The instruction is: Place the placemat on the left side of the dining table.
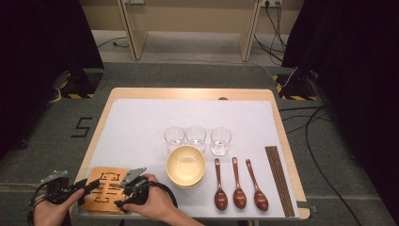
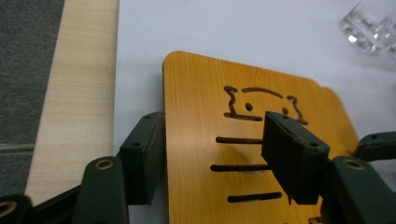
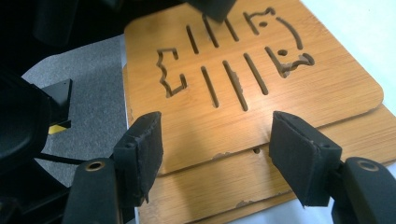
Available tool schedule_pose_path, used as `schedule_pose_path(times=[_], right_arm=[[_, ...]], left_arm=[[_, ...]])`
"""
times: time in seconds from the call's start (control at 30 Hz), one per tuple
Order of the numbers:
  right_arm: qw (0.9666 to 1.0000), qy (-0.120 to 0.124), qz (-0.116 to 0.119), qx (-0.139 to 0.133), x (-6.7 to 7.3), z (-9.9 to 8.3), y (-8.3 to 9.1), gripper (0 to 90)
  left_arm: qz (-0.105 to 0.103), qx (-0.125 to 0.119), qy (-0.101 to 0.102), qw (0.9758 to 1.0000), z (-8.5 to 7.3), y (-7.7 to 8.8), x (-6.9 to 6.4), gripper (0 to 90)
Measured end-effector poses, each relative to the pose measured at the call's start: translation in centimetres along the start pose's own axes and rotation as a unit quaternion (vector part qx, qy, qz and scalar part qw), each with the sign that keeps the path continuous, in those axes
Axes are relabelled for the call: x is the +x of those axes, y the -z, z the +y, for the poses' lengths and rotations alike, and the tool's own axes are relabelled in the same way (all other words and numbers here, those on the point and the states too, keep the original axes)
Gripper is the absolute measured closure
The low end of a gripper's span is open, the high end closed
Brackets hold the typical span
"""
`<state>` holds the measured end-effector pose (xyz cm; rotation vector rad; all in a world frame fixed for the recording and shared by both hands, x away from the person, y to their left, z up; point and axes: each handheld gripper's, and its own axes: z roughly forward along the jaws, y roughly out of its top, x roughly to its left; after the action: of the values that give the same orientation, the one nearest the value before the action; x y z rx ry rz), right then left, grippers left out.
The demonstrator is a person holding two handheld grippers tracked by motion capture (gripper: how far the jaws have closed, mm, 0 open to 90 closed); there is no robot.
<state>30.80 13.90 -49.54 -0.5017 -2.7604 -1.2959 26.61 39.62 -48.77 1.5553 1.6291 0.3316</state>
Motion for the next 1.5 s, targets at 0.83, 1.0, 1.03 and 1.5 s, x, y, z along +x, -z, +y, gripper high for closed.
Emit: schedule_pose_path(times=[0.83,1.0,1.03,1.5], right_arm=[[0.9999,0.007,-0.007,0.004,0.0,0.2,-0.1,36.1],[1.0000,0.005,-0.005,0.003,0.0,0.1,0.1,38.9],[1.0000,0.005,-0.004,0.001,-0.1,0.1,0.3,39.6],[0.9992,0.014,-0.021,-0.031,-0.1,0.8,3.1,42.1]], left_arm=[[-0.139,-0.051,0.020,0.9887,0.6,0.2,-3.4,72.7],[-0.128,-0.053,0.016,0.9903,0.6,0.2,-3.4,81.4],[-0.146,-0.060,0.028,0.9870,0.6,0.4,-3.5,82.8],[-0.135,-0.110,0.003,0.9847,1.4,2.3,-4.7,86.0]])
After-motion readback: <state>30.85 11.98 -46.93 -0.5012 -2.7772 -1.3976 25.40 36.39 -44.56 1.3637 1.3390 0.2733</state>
